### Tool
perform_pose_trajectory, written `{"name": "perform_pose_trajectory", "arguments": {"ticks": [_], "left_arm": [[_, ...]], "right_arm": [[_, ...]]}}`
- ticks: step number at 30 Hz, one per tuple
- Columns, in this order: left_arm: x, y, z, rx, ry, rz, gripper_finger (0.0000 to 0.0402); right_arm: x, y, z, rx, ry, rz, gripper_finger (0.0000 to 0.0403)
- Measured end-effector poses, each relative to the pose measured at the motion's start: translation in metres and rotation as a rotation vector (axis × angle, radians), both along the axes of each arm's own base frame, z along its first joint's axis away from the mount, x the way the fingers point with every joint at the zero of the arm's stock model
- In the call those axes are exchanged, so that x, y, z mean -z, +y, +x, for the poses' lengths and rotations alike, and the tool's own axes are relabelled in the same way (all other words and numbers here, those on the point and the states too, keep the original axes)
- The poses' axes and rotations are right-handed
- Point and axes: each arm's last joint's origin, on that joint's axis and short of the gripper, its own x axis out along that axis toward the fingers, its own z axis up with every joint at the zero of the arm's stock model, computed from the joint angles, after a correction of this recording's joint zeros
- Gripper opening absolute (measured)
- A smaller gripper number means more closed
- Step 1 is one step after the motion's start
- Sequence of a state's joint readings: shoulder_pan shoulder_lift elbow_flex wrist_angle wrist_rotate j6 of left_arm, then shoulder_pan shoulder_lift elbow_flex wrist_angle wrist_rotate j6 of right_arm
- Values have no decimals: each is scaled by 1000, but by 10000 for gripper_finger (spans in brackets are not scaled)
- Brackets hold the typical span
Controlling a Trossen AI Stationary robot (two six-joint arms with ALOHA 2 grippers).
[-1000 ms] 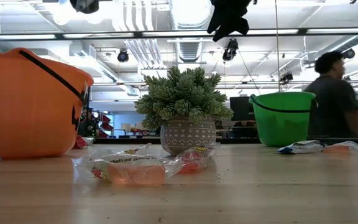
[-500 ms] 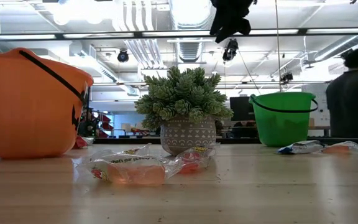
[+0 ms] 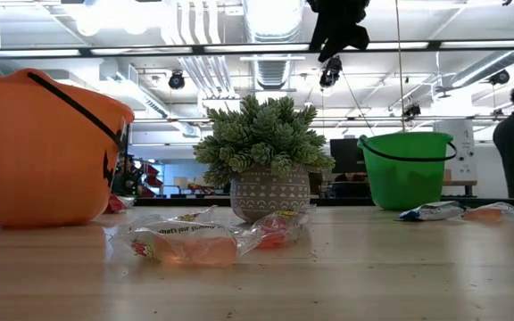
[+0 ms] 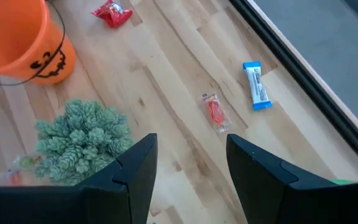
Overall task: Sort candy
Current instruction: Put the white chocolate into the white bucket, then put the orange gummy into the orange bucket
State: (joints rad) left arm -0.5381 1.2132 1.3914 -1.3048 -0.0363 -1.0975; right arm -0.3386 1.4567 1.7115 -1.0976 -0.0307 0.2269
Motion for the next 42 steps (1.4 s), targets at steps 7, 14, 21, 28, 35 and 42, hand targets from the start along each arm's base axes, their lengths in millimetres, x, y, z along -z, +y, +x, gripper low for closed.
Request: {"name": "perform_pose_trajectory", "arguments": {"ticks": [7, 14, 21, 28, 35, 42], "left_arm": [[29, -50, -4, 28, 31, -70, 10], [51, -86, -11, 40, 107, -65, 10], [61, -108, -1, 82, 75, -97, 20], [71, -115, 3, 99, 143, -109, 76], [71, -117, 3, 104, 153, -129, 141], [70, -115, 4, 109, 77, -72, 166]], "right_arm": [[0, 2, -5, 35, 20, 39, 183], [3, 8, -9, 21, 74, 63, 182], [5, 18, -9, 2, 110, 98, 182], [3, 25, -12, 15, 121, 120, 183], [-3, 37, -16, -1, 95, 128, 183], [-4, 61, -10, -99, 70, 169, 183]]}}
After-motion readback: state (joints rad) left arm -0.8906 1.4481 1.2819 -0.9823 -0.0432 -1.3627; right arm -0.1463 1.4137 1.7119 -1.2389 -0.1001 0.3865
